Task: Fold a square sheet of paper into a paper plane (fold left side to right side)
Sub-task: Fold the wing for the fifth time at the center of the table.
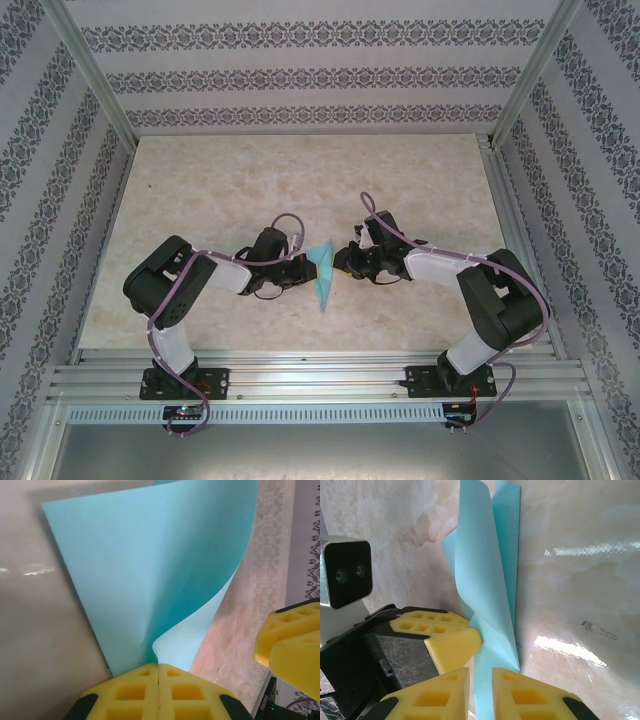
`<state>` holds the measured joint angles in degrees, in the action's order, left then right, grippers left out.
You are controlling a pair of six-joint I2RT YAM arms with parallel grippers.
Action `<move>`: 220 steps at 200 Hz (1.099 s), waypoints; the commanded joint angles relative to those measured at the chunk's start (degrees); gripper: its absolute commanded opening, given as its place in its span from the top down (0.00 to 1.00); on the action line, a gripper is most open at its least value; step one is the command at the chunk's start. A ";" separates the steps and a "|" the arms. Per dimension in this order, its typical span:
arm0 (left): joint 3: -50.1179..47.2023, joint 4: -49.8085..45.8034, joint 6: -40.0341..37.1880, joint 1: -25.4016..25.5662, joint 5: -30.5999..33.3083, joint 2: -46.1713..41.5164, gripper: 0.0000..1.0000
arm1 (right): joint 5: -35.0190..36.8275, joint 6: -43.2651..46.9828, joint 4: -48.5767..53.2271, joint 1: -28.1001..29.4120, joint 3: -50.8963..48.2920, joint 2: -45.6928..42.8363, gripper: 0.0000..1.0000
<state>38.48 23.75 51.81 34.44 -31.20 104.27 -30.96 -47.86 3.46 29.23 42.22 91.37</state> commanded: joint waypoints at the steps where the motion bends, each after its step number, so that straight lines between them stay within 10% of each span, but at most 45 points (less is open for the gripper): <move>1: -2.77 1.32 0.81 -1.73 1.07 -0.16 1.00 | 0.64 1.17 0.02 0.71 0.06 0.38 0.81; 220: -3.37 -0.08 -0.48 -2.33 2.15 -0.40 1.00 | 3.48 -6.98 -9.37 13.67 -5.22 2.26 0.85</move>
<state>36.14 27.64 52.60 33.39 -32.08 104.03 -28.84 -55.83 -6.87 42.04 35.62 92.29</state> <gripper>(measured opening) 0.036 0.150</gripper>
